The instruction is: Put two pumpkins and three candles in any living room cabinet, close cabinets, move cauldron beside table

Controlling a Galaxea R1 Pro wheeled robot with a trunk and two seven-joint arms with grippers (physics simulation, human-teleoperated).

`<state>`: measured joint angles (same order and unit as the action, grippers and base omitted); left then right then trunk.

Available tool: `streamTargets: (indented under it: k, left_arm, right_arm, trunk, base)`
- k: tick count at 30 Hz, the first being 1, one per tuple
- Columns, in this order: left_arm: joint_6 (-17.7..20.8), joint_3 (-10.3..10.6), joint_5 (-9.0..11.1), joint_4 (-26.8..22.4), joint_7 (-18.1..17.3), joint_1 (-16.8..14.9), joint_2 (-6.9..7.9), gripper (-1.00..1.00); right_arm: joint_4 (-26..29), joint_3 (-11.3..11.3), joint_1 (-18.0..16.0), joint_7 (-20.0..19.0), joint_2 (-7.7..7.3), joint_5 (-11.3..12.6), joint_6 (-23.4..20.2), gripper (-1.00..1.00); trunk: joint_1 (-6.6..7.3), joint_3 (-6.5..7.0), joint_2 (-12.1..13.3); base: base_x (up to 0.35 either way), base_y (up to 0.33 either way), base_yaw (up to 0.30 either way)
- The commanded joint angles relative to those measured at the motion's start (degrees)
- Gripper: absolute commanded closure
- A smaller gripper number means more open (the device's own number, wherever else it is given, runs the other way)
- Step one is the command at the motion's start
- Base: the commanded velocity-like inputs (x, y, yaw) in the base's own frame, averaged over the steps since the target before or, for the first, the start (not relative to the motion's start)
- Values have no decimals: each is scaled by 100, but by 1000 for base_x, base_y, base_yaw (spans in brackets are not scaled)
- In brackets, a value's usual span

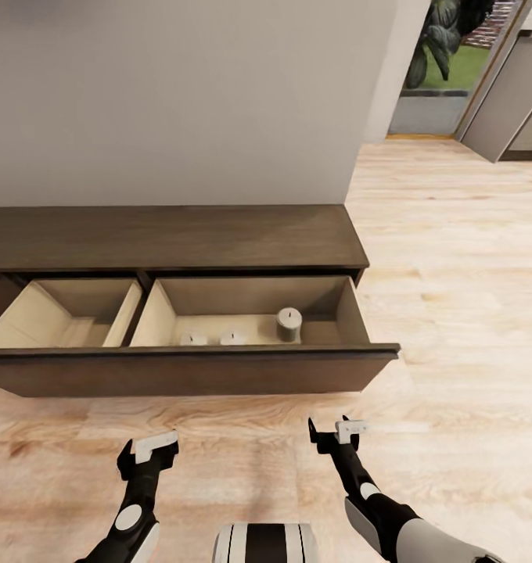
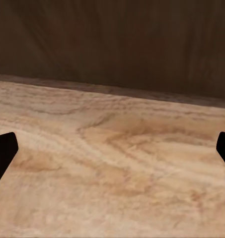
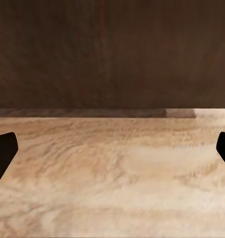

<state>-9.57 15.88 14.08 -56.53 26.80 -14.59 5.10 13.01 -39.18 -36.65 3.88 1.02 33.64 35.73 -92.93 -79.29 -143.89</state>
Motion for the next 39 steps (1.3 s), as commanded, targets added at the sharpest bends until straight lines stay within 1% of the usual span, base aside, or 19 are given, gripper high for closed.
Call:
streamTargets:
  k: [1, 5, 8, 12, 19, 20, 21, 23, 26, 30, 32, 34, 39]
  left_arm:
    - [0, 1, -10, 1, 0, 0, 0, -100]
    - [-7, 2, -102, 1, 7, 0, -1, -100]
    - [-65, 2, -127, 11, 9, -1, -1, -100]
    - [-334, 5, -140, 64, 9, -1, -1, -100]
    - [-427, 3, -134, 113, 9, -2, -1, -100]
    - [-428, 3, -133, 114, 9, -1, -1, -100]
    - [-430, 3, -133, 115, 9, -2, -1, -100]
    - [-431, 3, -135, 115, 9, -2, -1, -100]
    - [-436, 6, -142, 116, 8, -1, -1, -100]
    - [-468, 8, -182, 116, 9, -1, -1, -100]
    - [-551, 10, -188, 116, 9, 0, -1, -100]
    - [-738, 15, -193, 116, 9, -1, -1, -100]
    - [-881, 19, -244, 117, 9, 0, -4, -100]
  right_arm:
    - [0, -1, 0, 3, 1, -1, -6, -100]
    - [0, 1, 0, 28, 0, -6, -17, -100]
    - [0, -6, 0, 32, 1, -7, 13, -100]
    - [0, -6, 0, 19, -8, -9, 51, -100]
    - [-2, -10, 1, -4, -12, -7, 190, -100]
    - [-1, -10, -1, -6, -19, -13, 265, -100]
    - [-1, -21, -5, -8, -15, -28, 511, -100]
    - [0, -31, -7, -8, -6, -47, 803, -100]
    - [0, -35, -8, -4, -3, -46, 963, -100]
    - [-7, -20, -9, 10, -1, -12, 981, -100]
    - [-8, -16, -9, 25, 0, -5, 970, -100]
    - [-8, -19, -9, 38, 2, -8, 963, -100]
    - [-9, -42, -9, 43, 2, -70, 998, -100]
  trunk:
    - [0, 0, 0]
    - [0, 0, 0]
    - [0, 0, 0]
    - [0, 0, 0]
    - [0, 0, 0]
    - [0, 0, 0]
    - [0, 0, 0]
    - [0, 0, 0]
    - [0, 0, 0]
    - [0, 0, 0]
    - [0, 0, 0]
    - [0, 0, 0]
    - [0, 0, 0]
  base:
    - [330, 0, 0]
    - [299, 0, 0]
    - [114, 0, 0]
    - [25, 0, 0]
    - [3, 0, 0]
    - [0, 0, 0]
    - [0, 0, 0]
    - [0, 0, 0]
    - [0, 0, 0]
    - [0, 0, 0]
    - [0, 0, 0]
    - [0, 0, 0]
    - [0, 0, 0]
